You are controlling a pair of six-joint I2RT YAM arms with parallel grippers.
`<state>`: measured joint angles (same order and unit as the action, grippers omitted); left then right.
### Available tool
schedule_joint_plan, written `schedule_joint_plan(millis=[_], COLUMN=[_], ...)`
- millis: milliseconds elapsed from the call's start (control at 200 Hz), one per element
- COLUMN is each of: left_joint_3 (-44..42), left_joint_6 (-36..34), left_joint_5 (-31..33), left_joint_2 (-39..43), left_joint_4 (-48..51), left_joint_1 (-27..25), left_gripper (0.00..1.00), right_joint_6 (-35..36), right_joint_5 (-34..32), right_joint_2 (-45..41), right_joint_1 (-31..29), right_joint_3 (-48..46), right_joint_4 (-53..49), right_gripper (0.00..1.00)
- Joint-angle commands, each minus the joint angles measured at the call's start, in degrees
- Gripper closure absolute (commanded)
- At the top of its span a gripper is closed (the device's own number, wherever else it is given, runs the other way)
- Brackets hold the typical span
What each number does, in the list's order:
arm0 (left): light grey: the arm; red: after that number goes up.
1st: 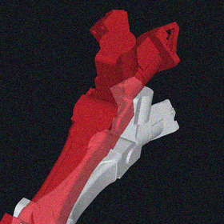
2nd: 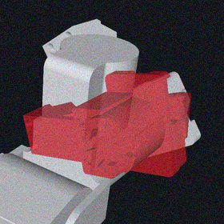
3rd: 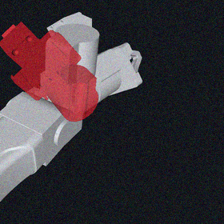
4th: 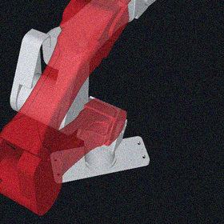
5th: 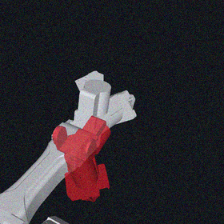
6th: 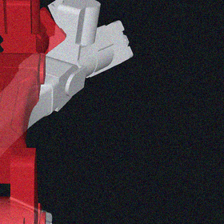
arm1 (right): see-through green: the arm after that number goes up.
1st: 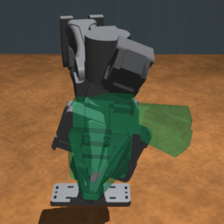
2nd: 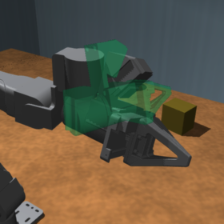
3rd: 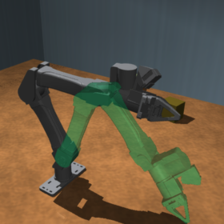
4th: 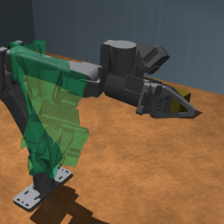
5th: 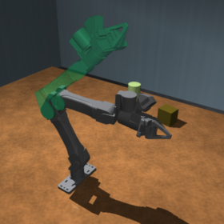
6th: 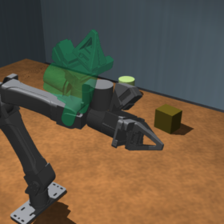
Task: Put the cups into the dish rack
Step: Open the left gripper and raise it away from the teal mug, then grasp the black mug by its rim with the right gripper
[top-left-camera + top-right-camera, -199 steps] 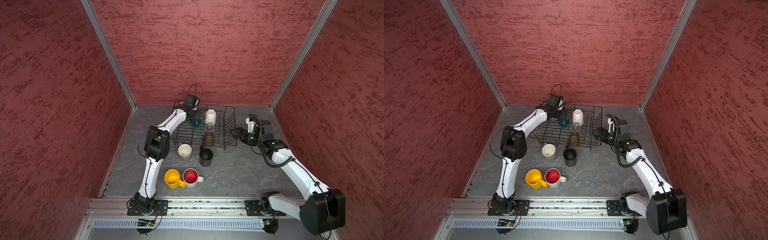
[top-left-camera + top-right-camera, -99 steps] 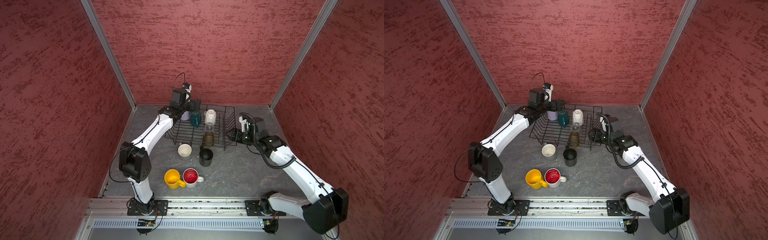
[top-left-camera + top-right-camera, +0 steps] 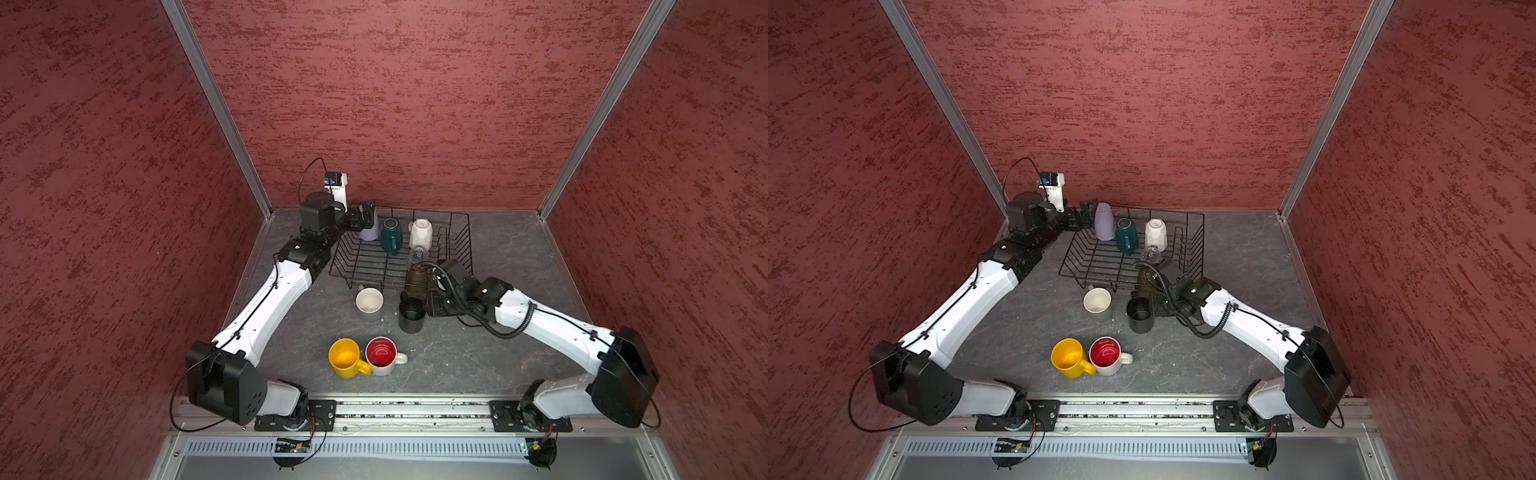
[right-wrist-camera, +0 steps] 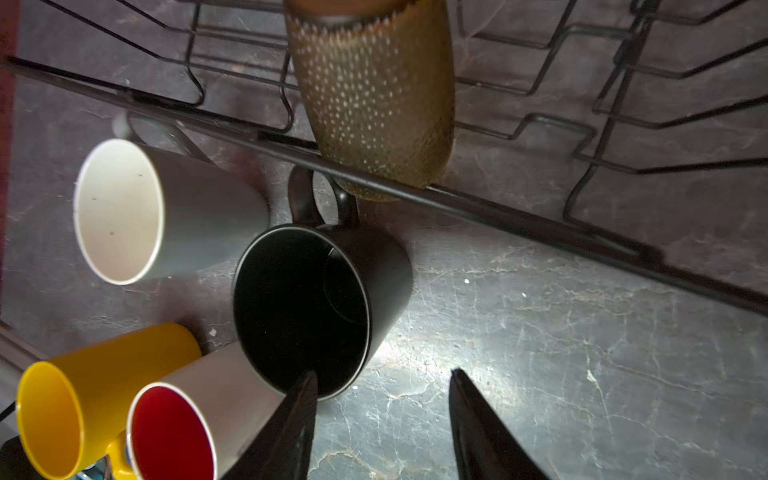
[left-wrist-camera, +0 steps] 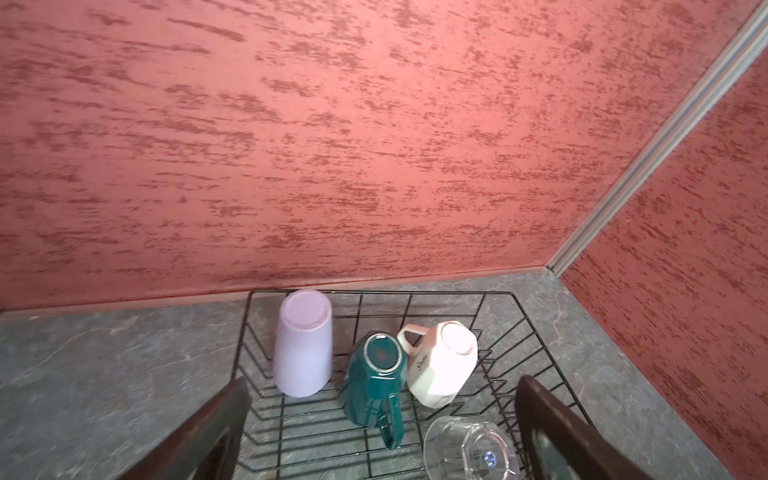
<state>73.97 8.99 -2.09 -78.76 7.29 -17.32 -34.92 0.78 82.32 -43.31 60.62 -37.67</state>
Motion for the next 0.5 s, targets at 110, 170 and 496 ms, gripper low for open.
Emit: schedule_joint_plan(millis=[110, 170, 496], left_joint_3=[-4.14, -5.11, -6.73], left_joint_6=[3.35, 4.97, 7.45], left_joint_5=[0.50, -0.16, -3.08], left_joint_2=[4.85, 5.82, 7.41], left_joint_4=[-2.26, -2.93, -3.85], left_joint_1=[2.53, 3.86, 6.84], left_gripper=[0.00, 0.00, 0.00], right_joint_6=[-2.60, -2.83, -1.14], right_joint_5=[-4.87, -5.84, -7.07], right_joint_2=[5.61, 6.68, 14.26], right_joint_1=[-1.29, -1.64, -3.09], right_joint_3=[3.52, 3.79, 9.04], right_joint_4=[2.91, 3.56, 2.74], right_gripper=[0.51, 0.52, 0.61])
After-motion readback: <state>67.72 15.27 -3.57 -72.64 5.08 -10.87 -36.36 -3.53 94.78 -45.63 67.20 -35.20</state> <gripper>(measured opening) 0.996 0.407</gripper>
